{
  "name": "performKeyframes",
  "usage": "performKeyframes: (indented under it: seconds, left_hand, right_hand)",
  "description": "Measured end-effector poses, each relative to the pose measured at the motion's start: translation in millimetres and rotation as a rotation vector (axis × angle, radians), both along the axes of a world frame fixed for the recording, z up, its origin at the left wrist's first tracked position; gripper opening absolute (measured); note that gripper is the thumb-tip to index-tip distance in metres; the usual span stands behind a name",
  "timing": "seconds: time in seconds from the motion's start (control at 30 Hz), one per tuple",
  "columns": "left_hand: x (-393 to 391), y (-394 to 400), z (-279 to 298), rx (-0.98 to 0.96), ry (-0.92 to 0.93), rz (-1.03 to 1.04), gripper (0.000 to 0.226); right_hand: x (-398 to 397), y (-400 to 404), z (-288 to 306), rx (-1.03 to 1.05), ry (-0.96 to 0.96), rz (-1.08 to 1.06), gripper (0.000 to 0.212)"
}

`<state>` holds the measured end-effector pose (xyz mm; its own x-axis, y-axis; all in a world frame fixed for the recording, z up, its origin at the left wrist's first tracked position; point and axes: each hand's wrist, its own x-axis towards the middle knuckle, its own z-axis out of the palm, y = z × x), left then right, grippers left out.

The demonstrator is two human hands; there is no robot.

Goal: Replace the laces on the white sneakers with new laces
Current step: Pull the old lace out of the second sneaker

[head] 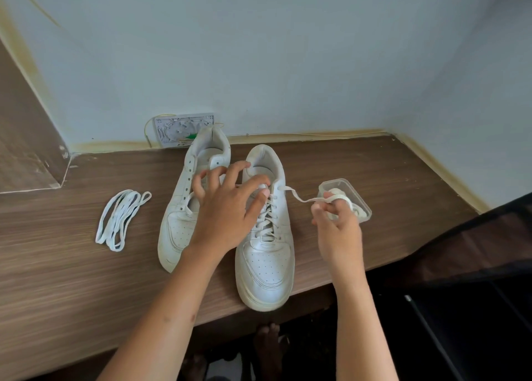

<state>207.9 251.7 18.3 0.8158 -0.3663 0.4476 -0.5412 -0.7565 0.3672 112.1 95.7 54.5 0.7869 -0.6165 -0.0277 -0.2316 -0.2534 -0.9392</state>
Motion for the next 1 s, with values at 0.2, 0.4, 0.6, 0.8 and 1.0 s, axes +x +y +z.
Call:
performKeyframes:
  seconds: [0.2, 0.4, 0.6, 0.8, 1.0]
  left_hand:
    - [-3, -15, 0, -0.023, -0.015, 0.060, 0.034]
    - [3, -17, 0, -0.188, 0.088, 0.025, 0.034]
    - [9, -15, -1, -0.254, 0.144, -0.010, 0.019]
    - [9, -8, 3, -0.373, 0.083, -0.097, 0.027]
    - [14, 11, 23, -0.373, -0.086, -0.031, 0.013]
  right_hand:
    - [-6, 8, 2, -0.180, 0.345, 0.141, 0.045]
    - [-15, 32, -3, -0.252, 0.346, 0.186, 0.026]
    - [-9, 74, -31, -0.432, 0.386, 0.312, 0.102]
    - [-4, 80, -43, -0.652, 0.395, 0.163, 0.110]
    - [0, 82, -46, -0.701, 0.440, 0.159, 0.106]
